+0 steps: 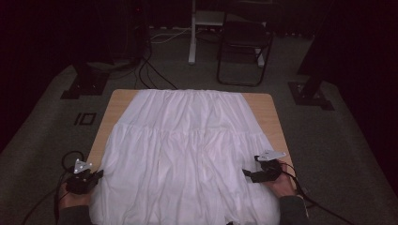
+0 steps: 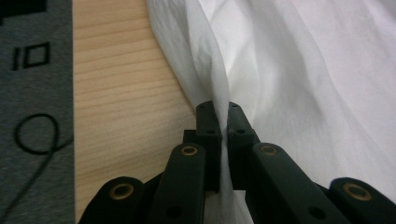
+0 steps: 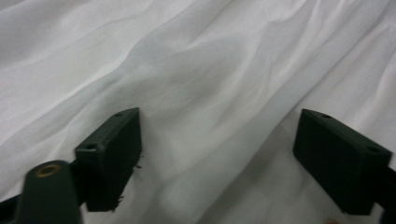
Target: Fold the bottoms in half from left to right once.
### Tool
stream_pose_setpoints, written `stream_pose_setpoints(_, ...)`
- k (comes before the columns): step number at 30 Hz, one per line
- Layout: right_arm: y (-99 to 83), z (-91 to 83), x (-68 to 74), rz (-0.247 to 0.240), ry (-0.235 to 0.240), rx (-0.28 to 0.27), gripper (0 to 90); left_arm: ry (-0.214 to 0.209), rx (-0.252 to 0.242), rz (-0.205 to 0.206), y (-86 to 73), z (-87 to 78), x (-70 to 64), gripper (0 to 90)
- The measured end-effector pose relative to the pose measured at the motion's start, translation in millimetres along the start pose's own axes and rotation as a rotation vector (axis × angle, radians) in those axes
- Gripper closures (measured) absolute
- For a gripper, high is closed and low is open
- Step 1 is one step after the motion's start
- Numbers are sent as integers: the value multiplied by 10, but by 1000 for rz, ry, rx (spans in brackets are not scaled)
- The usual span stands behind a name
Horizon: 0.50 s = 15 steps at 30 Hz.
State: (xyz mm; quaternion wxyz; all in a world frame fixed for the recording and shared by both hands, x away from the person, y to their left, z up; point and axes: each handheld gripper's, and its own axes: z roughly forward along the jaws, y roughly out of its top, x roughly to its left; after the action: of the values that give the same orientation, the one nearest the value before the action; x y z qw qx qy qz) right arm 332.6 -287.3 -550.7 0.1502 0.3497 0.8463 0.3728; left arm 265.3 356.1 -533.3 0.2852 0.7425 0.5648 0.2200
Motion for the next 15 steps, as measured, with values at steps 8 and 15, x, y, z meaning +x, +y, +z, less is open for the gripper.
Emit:
stream_pose_setpoints(8, 30, -474, -92, 114, -150, -97, 462, 32, -5, -28, -39, -30, 71, 874)
stream_pose_setpoints(15, -491, -776, -205, 284, -278, -17, 185, 48, 2, -30, -31, -31, 67, 874)
